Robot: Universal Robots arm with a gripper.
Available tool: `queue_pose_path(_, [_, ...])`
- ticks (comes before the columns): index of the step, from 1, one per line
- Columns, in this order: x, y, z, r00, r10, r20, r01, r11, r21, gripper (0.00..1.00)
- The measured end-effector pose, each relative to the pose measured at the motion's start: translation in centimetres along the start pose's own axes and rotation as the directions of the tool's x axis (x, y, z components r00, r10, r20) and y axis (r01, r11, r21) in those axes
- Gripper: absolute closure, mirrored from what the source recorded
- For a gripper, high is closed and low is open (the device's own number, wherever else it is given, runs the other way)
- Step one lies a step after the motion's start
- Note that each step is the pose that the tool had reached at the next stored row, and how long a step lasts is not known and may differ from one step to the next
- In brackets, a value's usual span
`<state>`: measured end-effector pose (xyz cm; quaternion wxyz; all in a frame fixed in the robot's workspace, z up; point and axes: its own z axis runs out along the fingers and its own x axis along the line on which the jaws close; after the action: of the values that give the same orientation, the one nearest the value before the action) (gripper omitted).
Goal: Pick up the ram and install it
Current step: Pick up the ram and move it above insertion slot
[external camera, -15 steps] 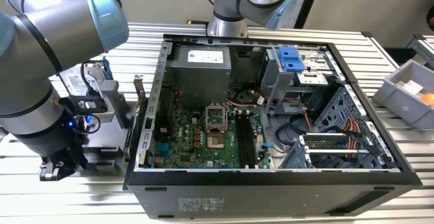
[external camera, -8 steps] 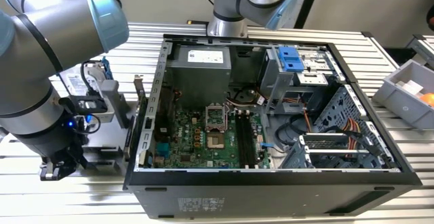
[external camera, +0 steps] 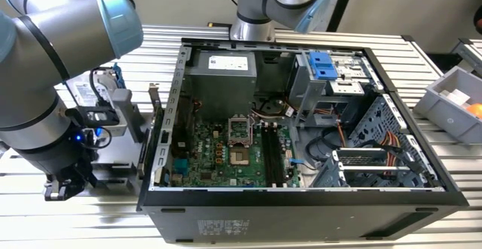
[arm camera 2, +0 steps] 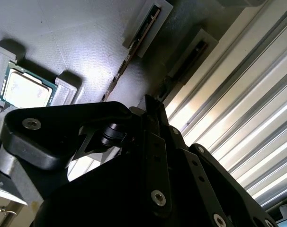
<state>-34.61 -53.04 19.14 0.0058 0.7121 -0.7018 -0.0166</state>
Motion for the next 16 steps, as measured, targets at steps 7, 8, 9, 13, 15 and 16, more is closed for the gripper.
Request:
queue_pose_path(7, [-0.01,0.01,-0.33,1.0,0.0,0.0,0.0,1.0,0.0,1.0])
queue_pose_path(8, [-0.01,0.01,-0.41,1.0,0.0,0.0,0.0,1.0,0.0,1.0])
queue_pose_path(9, [-0.01,0.01,-0.46,1.0,0.0,0.0,0.0,1.0,0.0001,1.0])
queue_pose_path(13, [-0.01,0.02,-0.7,1.0,0.0,0.0001,0.0,1.0,0.0001,1.0])
queue_pose_path(15, [-0.02,0.03,-0.82,1.0,0.0,0.0,0.0,1.0,0.0001,1.0])
queue_pose_path(16, [-0.01,0.03,-0.87,1.0,0.0,0.0,0.0,1.0,0.0,1.0])
